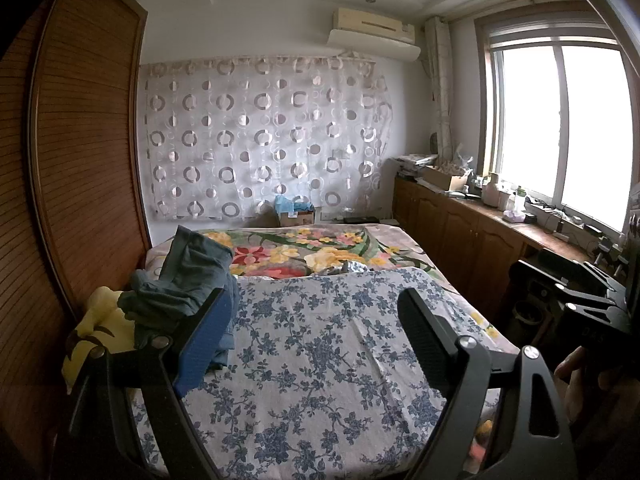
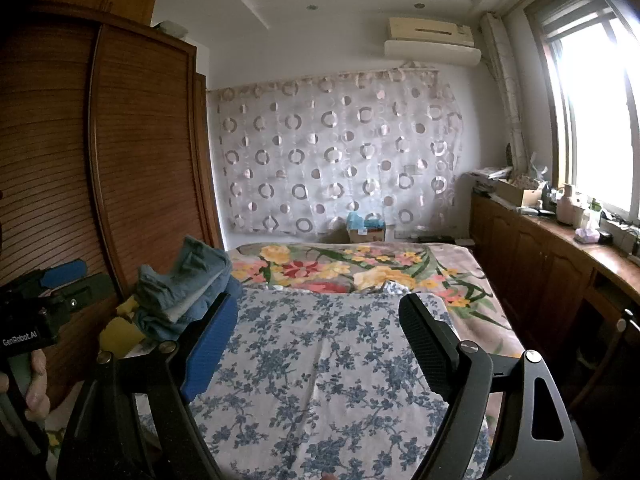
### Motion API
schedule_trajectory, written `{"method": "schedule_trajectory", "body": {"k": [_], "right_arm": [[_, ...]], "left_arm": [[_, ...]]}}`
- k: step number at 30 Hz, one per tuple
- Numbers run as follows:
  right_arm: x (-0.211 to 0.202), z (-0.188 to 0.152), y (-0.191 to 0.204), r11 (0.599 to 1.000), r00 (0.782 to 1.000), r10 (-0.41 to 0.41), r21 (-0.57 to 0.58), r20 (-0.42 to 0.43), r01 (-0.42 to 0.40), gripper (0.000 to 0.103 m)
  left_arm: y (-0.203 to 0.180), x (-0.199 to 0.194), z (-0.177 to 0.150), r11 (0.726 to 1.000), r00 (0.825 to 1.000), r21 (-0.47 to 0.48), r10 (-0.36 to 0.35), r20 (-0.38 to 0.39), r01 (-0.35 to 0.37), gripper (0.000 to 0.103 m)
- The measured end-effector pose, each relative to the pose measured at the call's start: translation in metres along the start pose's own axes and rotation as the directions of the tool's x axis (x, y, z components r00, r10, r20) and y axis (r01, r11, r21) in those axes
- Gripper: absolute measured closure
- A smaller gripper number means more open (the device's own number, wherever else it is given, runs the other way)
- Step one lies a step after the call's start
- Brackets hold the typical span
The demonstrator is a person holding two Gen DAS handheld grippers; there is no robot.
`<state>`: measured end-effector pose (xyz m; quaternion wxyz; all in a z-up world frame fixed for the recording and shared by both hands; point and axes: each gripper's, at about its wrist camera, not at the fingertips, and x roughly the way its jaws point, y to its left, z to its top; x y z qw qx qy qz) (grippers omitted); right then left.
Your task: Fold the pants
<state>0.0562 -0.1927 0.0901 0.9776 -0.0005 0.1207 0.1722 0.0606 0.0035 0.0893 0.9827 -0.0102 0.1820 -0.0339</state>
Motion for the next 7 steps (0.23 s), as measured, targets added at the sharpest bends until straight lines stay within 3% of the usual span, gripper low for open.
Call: {"method": "schedule_trajectory", "body": {"k": [7], "right_arm": [[-0.0002, -0.0004, 0.0003, 1.0, 1.0, 0.003, 0.002, -0.002, -0.003, 0.019]], "left_arm": [[0.0002, 0.0001, -0.0001, 1.0, 1.0, -0.001, -0.001, 0.0, 0.001, 0.018]]}}
